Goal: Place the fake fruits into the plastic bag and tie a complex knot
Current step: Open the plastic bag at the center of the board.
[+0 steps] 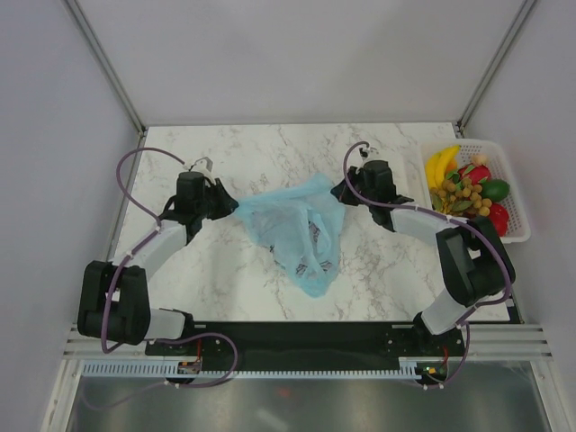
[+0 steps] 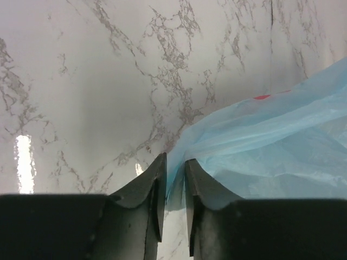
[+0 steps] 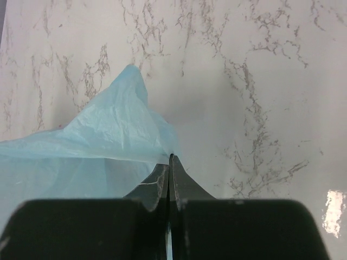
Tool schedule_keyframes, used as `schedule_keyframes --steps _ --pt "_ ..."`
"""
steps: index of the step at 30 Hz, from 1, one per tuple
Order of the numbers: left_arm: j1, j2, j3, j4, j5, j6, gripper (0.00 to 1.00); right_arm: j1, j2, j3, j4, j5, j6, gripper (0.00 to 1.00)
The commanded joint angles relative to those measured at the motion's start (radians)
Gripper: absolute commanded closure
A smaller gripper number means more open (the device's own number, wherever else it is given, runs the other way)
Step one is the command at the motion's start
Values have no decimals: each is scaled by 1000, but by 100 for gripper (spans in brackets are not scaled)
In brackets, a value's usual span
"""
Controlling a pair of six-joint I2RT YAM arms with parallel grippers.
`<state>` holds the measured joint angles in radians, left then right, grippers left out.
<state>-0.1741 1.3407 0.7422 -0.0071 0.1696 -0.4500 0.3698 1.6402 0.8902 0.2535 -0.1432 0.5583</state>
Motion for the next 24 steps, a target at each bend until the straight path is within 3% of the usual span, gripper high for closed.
schedule_keyframes --steps 1,2,4,6,7,8,9,13,17,24 --pt "33 14 60 2 27 -27 71 -35 -26 -10 35 67 6 100" --pt "31 3 60 2 33 -29 51 -35 -26 -7 32 70 5 100" --pt "15 -29 56 1 16 -29 39 -35 -26 -7 27 73 5 100" --pt "-10 -89 52 -22 -51 -13 30 -35 -31 -7 29 68 3 93" --pt "-43 -109 57 -68 -82 -9 29 -35 -34 -8 32 64 2 75" --pt "-66 -142 63 -91 -112 -4 28 -34 -39 -11 32 60 0 66" --pt "-155 -185 95 -155 -245 7 26 -31 -57 -14 20 62 -6 46" --pt "-290 -218 123 -212 -317 -4 25 -29 -95 -5 -32 86 -11 39" --pt "-315 -236 103 -234 -242 -61 25 -31 -153 6 -129 99 -24 38" --pt "-418 -219 82 -238 -242 -67 25 -31 -266 -66 -244 94 -54 38"
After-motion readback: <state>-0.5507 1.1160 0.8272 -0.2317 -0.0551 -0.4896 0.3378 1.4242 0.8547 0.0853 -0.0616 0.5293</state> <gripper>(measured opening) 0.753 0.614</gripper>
